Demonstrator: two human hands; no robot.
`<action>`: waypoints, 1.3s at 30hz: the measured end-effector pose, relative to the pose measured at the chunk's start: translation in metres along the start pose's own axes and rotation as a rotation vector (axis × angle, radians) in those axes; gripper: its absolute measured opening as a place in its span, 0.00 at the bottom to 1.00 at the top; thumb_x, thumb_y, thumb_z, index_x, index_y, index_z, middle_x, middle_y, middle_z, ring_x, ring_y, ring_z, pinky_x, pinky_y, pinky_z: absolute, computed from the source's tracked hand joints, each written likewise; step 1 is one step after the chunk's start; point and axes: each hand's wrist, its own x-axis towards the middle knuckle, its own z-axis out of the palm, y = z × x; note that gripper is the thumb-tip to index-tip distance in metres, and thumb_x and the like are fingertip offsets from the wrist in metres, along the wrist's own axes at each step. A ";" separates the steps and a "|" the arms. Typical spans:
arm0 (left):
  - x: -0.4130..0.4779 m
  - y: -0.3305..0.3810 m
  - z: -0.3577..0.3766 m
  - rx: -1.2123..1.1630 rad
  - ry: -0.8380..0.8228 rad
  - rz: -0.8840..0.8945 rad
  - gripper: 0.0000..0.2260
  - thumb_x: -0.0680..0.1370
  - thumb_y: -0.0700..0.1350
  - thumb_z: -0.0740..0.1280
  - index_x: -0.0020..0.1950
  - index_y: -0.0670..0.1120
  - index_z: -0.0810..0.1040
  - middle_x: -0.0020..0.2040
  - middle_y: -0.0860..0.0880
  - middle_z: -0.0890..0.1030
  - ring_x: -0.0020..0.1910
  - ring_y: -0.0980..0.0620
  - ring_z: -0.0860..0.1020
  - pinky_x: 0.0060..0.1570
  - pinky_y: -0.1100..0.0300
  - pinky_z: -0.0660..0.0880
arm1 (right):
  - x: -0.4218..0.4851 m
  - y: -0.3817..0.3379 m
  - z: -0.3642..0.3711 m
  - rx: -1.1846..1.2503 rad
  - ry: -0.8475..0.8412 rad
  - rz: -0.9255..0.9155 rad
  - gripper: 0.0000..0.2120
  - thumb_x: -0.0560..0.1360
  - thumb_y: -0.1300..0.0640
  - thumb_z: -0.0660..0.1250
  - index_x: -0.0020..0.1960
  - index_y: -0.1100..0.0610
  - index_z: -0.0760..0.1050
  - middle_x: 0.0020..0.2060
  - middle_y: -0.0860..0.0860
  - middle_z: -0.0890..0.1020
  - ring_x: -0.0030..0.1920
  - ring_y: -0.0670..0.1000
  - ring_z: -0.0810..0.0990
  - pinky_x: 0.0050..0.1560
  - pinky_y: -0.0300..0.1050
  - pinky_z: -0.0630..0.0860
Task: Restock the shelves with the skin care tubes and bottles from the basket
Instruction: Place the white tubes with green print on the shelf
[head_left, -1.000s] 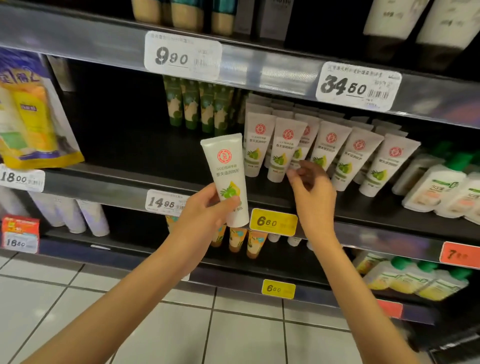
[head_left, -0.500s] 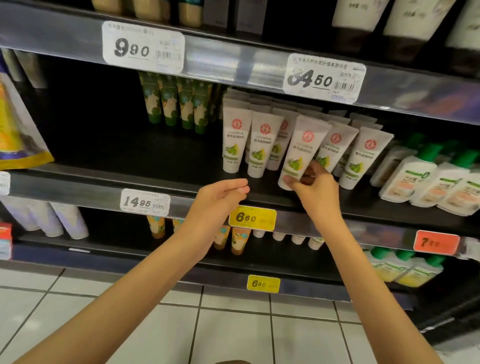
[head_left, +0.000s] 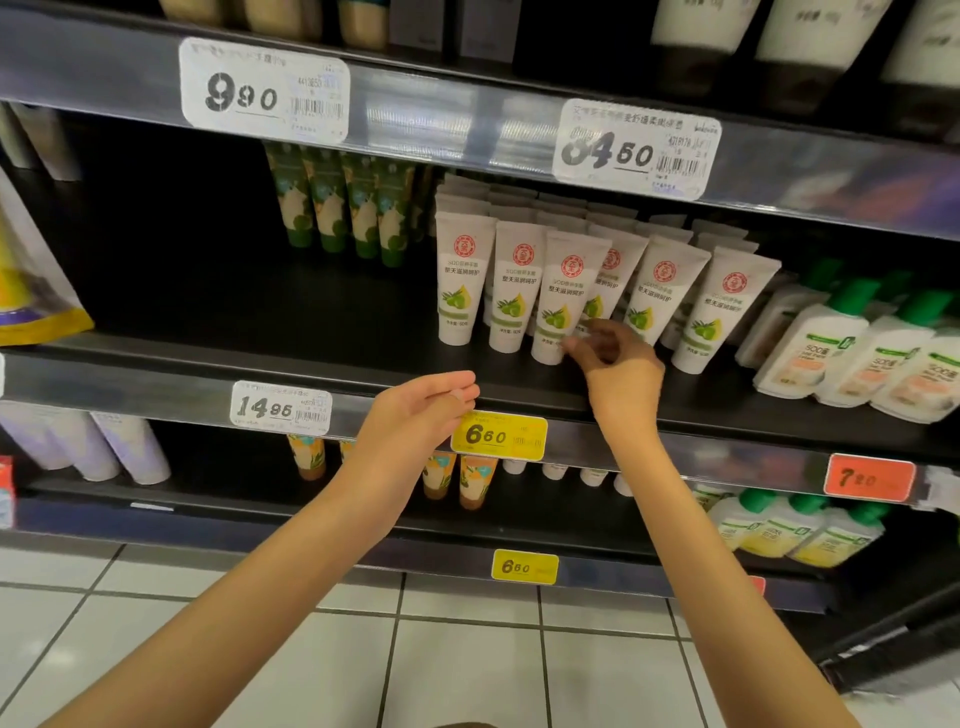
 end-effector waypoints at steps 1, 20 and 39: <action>0.000 -0.001 -0.001 -0.005 0.001 0.002 0.10 0.78 0.40 0.59 0.49 0.55 0.75 0.57 0.50 0.78 0.63 0.51 0.74 0.68 0.52 0.67 | 0.000 0.003 -0.004 0.001 0.054 0.012 0.14 0.74 0.59 0.69 0.59 0.61 0.75 0.45 0.53 0.79 0.43 0.45 0.74 0.37 0.22 0.68; 0.000 -0.001 -0.005 -0.102 0.004 0.014 0.11 0.78 0.37 0.56 0.49 0.52 0.74 0.52 0.52 0.77 0.58 0.52 0.74 0.60 0.59 0.68 | 0.014 0.001 -0.004 -0.131 -0.004 0.114 0.10 0.77 0.61 0.63 0.56 0.60 0.79 0.54 0.56 0.81 0.55 0.51 0.77 0.46 0.27 0.65; 0.004 -0.002 0.003 -0.029 0.012 -0.004 0.13 0.79 0.38 0.58 0.63 0.45 0.72 0.56 0.51 0.77 0.58 0.56 0.75 0.55 0.66 0.71 | 0.029 0.017 -0.037 -0.279 0.145 0.225 0.16 0.72 0.54 0.70 0.55 0.63 0.78 0.50 0.57 0.82 0.47 0.50 0.79 0.41 0.30 0.65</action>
